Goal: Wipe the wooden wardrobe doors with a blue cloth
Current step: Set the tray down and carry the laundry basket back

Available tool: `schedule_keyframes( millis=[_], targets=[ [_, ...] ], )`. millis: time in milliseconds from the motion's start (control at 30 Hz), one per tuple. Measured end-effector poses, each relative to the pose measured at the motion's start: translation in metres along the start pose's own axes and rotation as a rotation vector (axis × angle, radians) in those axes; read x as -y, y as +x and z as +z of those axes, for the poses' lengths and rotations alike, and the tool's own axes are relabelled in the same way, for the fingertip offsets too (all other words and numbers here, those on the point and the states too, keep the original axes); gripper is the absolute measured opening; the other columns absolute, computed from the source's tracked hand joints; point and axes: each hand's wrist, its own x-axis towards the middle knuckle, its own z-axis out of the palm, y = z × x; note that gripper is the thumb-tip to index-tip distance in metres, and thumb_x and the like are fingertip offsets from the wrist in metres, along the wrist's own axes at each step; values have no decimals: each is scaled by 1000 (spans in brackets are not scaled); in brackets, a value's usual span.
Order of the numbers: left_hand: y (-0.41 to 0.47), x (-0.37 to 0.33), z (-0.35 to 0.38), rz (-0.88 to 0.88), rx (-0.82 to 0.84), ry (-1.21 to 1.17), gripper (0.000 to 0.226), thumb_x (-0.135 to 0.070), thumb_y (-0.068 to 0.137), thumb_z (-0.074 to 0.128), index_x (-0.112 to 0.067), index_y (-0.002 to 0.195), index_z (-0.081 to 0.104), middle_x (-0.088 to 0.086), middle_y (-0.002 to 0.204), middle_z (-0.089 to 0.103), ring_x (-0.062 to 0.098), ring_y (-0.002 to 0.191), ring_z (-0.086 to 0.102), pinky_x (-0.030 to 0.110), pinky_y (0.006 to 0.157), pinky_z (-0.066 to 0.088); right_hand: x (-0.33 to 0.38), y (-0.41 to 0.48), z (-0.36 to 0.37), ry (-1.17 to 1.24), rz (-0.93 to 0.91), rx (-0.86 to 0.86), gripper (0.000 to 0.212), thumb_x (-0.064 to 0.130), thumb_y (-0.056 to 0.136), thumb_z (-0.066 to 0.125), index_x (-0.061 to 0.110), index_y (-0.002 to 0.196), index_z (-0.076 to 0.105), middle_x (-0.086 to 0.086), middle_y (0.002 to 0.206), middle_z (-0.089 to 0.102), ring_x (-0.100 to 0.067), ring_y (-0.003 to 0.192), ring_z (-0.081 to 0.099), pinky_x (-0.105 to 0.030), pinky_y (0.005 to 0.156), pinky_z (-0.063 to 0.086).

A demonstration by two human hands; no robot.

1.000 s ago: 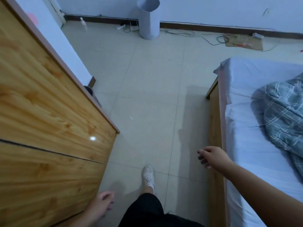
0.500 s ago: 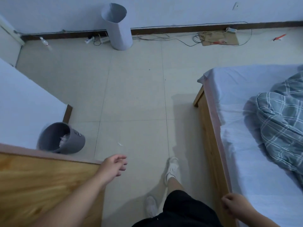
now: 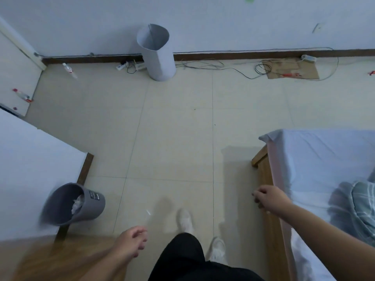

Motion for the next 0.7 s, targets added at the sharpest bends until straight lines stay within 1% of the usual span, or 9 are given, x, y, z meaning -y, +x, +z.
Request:
schedule_keyframes(
  millis=[100,167,233,300,400,500,600,700],
  targets=[
    [46,-24,-15,-53,0,-16,11,-5,100,63,-2,110,68,11,78,65,19,53,50,17,45,32,68,49,-29,73,-52,-41,20,22,100,60,10,88,71,-11,86,74,-19,64,65,-28,53,54],
    [82,-48,-27,-61,7,-9,11,-8,100,63,-3,109,69,11,76,65,18,51,49,18,48,32,103,80,-38,92,-54,-48,20,22,100,60,10,89,71,-11,85,74,-20,64,65,-30,55,54],
    [116,-83,-41,-29,12,19,10,-10,100,64,-7,106,72,9,77,69,18,52,53,20,49,34,129,106,-45,102,-32,-51,20,21,100,60,8,90,72,-11,84,73,-20,65,64,-31,56,54],
    [144,-127,-54,25,29,73,10,-14,100,64,-13,104,73,7,81,73,17,58,59,23,50,38,148,126,-51,117,3,-54,20,20,100,60,7,91,72,-13,85,73,-20,63,64,-30,54,53],
    [175,-207,-75,109,82,165,12,-15,101,60,-17,105,71,3,83,72,16,64,60,24,55,42,161,144,-60,135,70,-25,19,21,100,60,8,93,72,-14,87,74,-22,66,66,-30,56,56],
    [202,-294,-91,181,75,186,13,-14,103,58,-16,108,69,6,90,72,17,69,61,26,59,43,160,162,-69,92,128,-2,18,24,101,60,11,93,71,-11,87,74,-22,69,68,-27,56,57],
    [229,-373,-99,246,67,164,13,-16,104,57,-22,105,69,6,95,74,18,74,64,27,63,45,157,191,-80,65,228,55,19,25,100,61,12,92,72,-10,85,75,-20,65,68,-26,54,56],
    [259,-442,-101,281,60,166,14,-18,104,58,-25,102,69,4,96,74,18,77,66,27,64,47,158,229,-97,72,306,95,20,25,99,63,11,89,73,-9,79,76,-19,59,68,-27,52,56]
  ],
)
